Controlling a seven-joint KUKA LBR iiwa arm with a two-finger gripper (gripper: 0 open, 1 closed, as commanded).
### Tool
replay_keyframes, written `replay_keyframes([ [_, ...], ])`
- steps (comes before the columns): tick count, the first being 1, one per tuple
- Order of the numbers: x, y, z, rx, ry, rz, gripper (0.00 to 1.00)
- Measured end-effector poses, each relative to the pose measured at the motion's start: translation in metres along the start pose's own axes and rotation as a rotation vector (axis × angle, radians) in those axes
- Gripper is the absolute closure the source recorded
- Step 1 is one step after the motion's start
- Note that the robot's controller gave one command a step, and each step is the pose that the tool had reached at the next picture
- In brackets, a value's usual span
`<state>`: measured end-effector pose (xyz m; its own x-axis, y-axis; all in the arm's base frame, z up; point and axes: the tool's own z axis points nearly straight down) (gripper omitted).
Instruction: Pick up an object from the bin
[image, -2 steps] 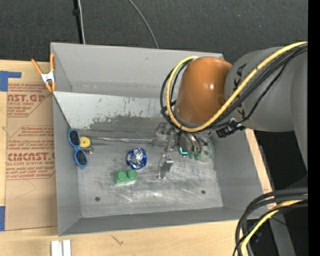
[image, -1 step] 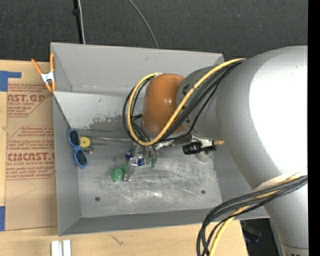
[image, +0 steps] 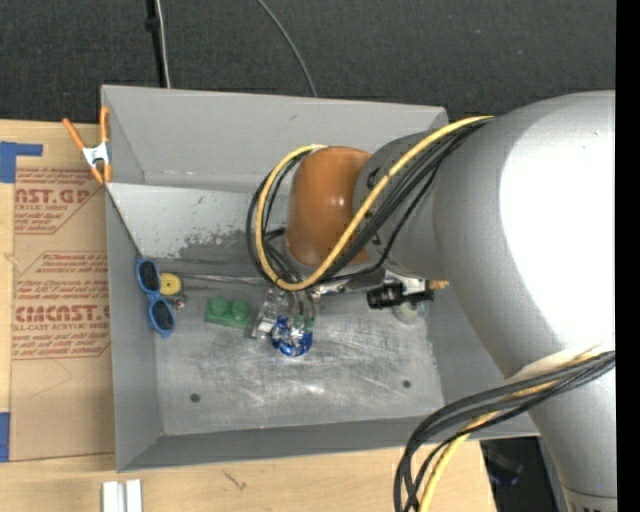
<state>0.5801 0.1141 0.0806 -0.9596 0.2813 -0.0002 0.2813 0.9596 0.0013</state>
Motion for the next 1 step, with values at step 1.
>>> replay_keyframes([
  [1, -0.0056, -0.0072, -0.0877, -0.003, -0.008, 0.016, 1.0],
])
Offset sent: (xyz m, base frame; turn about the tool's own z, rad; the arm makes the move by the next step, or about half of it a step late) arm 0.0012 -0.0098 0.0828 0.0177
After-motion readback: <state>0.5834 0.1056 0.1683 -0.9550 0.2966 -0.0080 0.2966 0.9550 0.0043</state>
